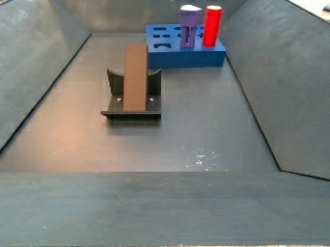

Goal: Pick up the arch object. Move up. Place the arch object on the fixture. Regrasp the arch object. Rotate the arch object. Move to above the board. Insert the arch object.
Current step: Regrasp the arch object.

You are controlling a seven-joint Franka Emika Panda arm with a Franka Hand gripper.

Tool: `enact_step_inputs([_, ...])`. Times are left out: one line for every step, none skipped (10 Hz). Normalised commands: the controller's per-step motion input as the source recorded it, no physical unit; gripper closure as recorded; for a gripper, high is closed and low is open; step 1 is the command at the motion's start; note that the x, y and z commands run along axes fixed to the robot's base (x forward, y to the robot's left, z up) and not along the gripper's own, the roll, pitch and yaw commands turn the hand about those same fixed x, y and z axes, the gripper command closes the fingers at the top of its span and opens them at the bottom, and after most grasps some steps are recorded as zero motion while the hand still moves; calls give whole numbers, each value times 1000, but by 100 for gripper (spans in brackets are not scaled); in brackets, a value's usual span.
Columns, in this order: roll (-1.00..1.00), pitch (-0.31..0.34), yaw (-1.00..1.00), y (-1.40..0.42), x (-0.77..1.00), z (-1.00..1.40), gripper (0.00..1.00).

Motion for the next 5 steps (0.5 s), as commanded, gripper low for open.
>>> enact_step_inputs([141,70,98,-52,448,-32,0])
enact_step_inputs([141,71,98,-52,448,-31,0])
enact_step_inputs([140,71,99,-52,448,-31,0])
enact_step_inputs([140,71,99,-52,447,-31,0])
enact_step_inputs([140,71,99,-51,447,-31,0])
